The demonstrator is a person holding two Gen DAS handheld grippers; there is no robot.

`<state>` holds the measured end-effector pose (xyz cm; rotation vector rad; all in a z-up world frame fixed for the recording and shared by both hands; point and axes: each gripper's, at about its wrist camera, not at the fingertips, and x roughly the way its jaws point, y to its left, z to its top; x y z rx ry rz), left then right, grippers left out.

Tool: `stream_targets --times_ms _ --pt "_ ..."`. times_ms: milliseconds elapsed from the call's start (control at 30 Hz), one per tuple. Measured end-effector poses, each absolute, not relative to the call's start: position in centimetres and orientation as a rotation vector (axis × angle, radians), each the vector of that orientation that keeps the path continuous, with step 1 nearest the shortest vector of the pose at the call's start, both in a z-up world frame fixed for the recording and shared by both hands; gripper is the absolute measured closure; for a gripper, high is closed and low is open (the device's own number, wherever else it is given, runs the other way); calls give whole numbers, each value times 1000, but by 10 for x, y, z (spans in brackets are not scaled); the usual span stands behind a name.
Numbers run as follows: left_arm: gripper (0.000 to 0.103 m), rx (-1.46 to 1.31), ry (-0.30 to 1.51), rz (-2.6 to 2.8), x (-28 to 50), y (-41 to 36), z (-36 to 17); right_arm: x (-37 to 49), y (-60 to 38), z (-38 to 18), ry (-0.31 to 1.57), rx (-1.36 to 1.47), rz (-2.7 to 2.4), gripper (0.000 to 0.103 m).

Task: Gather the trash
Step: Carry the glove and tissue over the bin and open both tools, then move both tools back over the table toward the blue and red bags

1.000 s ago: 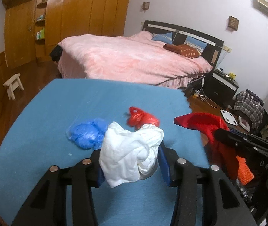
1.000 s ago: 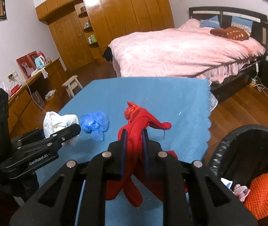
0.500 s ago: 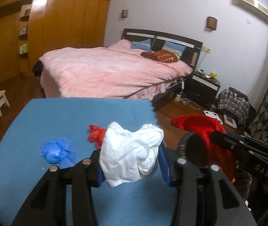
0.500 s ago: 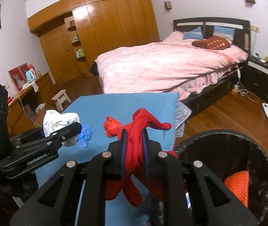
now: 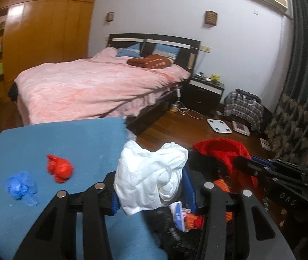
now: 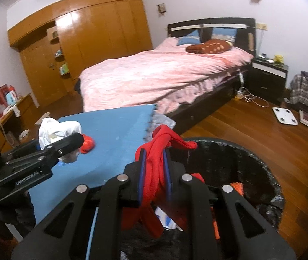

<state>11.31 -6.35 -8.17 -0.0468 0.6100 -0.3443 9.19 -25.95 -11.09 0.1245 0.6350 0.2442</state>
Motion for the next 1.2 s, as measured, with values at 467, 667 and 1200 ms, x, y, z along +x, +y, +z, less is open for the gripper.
stream_targets --times_ms 467,667,1200 --pt "57 -15 653 -462 131 -131 -107 95 -314 -147 698 139 122 85" --pt "48 -8 689 -513 140 -147 -123 96 -327 -160 721 143 84 83" --pt "9 -20 658 -419 141 -104 -114 85 -332 -155 655 132 26 6"
